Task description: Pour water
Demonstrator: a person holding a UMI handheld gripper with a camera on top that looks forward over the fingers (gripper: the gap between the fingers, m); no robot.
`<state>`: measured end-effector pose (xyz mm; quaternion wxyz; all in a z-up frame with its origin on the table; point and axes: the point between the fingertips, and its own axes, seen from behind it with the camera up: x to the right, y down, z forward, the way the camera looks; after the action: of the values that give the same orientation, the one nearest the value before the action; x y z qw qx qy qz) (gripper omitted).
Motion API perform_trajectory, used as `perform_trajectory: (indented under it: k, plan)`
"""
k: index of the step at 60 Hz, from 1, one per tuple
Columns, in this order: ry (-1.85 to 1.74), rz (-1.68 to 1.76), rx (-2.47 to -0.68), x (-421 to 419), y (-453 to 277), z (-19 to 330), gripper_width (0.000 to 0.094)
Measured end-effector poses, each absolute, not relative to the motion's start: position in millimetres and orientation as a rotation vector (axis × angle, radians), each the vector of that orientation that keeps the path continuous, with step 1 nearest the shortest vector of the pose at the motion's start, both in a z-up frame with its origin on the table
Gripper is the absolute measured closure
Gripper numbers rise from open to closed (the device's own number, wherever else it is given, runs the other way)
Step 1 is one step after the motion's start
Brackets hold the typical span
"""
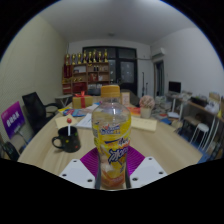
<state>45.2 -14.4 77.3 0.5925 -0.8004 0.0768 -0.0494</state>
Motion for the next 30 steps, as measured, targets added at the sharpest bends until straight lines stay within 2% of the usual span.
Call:
perform_trajectory:
  k: [2,3,9,16,22,30]
  plan:
    - [0.155,-0.180,-1.856,57.4,-8.5,94.2,0.0596]
    - [0.135,-0.218,-1.855,62.8,-5.3,103.8,0.0626]
    - [-0.039,-0.447,-1.844,78.4,28.0,163.0,0.0626]
    - [-0.431,-0.792,-1.803,77.7,71.5,218.4,0.0629]
    - [-0.859,-1.106,-1.715,63.2,110.6,226.8,0.0625]
    - [-1.433,-1.504,-1.398,30.5,142.6,197.1,0.0627]
